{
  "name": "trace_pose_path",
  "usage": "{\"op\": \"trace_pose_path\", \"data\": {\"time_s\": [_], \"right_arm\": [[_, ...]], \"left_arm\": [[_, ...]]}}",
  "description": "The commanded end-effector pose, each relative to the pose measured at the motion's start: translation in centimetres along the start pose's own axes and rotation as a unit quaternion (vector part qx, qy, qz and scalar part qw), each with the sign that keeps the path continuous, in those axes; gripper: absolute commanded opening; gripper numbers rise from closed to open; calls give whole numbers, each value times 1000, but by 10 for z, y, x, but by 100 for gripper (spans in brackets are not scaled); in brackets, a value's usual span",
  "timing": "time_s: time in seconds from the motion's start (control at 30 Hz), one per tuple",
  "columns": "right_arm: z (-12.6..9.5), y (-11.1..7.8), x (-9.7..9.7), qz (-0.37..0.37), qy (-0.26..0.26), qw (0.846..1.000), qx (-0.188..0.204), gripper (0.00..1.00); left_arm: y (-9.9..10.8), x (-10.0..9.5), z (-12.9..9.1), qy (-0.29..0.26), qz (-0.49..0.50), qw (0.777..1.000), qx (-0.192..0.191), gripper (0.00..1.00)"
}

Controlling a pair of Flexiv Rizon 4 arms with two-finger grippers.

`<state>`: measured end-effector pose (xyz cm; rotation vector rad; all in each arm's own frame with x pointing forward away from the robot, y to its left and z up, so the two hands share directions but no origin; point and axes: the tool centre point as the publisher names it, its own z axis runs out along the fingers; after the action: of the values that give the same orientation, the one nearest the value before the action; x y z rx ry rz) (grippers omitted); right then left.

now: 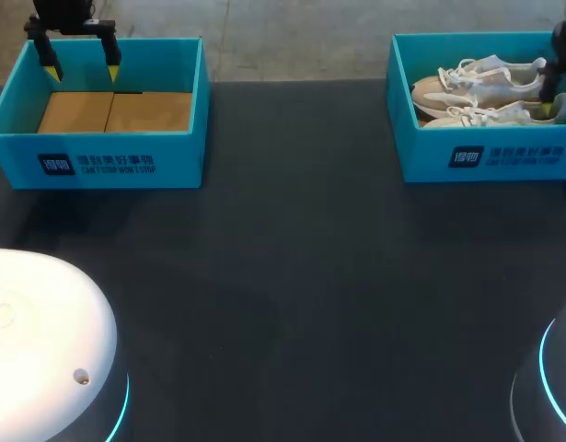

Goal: Take the shoe out of the shoebox, open the shoe tongue, remove and reinsert the insole, then place the shoe into the shoebox

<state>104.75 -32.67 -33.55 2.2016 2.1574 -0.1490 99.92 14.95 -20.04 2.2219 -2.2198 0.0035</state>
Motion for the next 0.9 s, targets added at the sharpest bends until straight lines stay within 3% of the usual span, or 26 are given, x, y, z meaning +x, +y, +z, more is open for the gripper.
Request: {"op": "trace_pose_path", "data": {"time_s": [0.03,0.27,0.57,0.73,0.9], "right_arm": [[8,4,1,1,2,1000,4,68],[16,4,3,-4,6,1000,7,62],[24,2,3,-3,8,1000,13,68],[25,1,3,-2,9,1000,16,64],[22,-1,3,-2,9,1000,13,67]], "left_arm": [[0,0,0,0,0,1000,0,100],[0,0,0,0,0,1000,0,100],[0,0,0,0,0,1000,0,100],[0,0,0,0,0,1000,0,100],[0,0,0,0,0,1000,0,100]]}}
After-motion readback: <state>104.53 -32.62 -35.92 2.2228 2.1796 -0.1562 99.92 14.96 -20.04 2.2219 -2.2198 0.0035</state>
